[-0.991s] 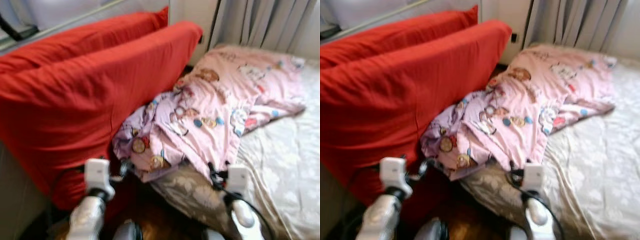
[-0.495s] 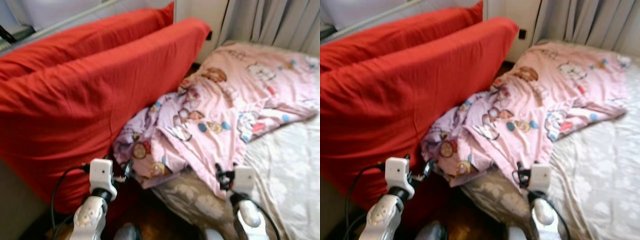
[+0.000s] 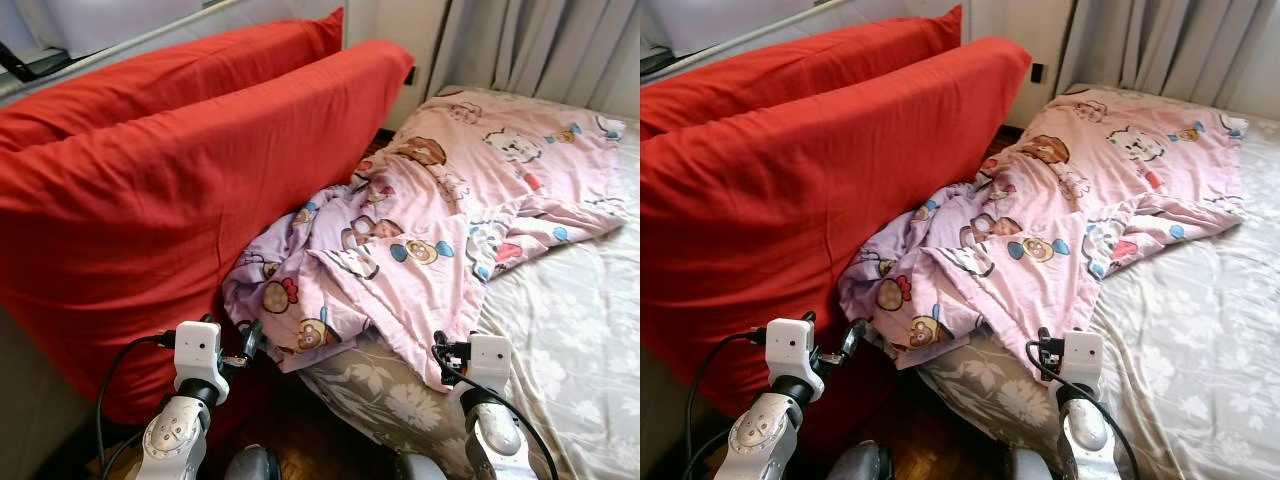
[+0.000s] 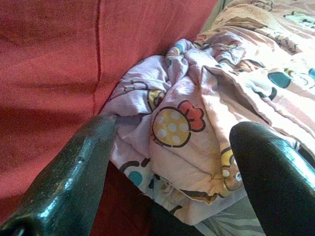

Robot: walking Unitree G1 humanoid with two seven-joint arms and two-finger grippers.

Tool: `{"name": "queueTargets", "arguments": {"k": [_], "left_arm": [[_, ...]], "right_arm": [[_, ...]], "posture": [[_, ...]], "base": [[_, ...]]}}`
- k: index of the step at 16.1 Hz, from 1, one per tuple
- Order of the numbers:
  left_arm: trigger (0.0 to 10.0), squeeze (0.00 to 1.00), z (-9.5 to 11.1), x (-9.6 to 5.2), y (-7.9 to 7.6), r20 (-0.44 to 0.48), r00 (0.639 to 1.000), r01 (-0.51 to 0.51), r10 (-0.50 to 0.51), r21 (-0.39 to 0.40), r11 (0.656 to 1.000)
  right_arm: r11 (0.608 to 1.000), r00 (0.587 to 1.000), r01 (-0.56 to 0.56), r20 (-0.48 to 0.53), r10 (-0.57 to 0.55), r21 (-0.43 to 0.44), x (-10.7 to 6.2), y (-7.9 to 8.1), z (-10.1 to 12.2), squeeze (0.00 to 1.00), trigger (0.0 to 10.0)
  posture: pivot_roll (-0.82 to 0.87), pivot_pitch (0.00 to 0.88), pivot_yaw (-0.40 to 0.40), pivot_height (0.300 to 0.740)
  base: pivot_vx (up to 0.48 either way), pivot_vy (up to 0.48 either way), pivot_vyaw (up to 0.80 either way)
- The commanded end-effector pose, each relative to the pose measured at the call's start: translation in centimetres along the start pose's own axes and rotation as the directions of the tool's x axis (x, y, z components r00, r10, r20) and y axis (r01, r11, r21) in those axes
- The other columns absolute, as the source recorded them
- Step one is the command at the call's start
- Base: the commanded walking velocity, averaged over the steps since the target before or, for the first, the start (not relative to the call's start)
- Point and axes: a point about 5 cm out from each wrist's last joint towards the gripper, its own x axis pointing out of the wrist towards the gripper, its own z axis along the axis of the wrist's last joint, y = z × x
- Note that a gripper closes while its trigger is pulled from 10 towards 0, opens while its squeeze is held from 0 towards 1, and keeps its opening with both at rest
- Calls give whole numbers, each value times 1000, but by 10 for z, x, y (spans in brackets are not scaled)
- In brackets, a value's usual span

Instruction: Clean up the room

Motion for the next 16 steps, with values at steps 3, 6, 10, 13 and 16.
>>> {"name": "queueTargets", "arguments": {"k": [3,6,10,13,16], "left_arm": [[10000,0,3,-1,3,6,1000,-11,11,-1,1000],[10000,0,3,0,3,6,1000,-9,9,0,1000],[10000,0,2,-1,3,3,1000,-10,10,3,1000],[10000,0,2,-2,4,2,1000,-13,13,2,1000],[10000,0,2,-2,4,0,1000,-15,15,4,1000]], "right_arm": [[1000,1000,15,-16,-15,5,1,-1,-2,0,10000],[1000,999,25,-23,-25,5,0,-2,-3,0,10000],[999,999,40,-26,-40,-3,2,-4,-3,0,10000],[998,998,61,-36,-61,5,3,-6,-3,0,10000],[995,994,97,-58,-95,25,4,-10,-5,0,10000]], "posture": [[6,70,17,635],[6,68,17,635],[8,69,15,635],[9,71,15,635],[12,74,16,635]], "base": [[254,0,0],[261,0,0],[266,0,0],[268,0,0],[84,0,0]]}}
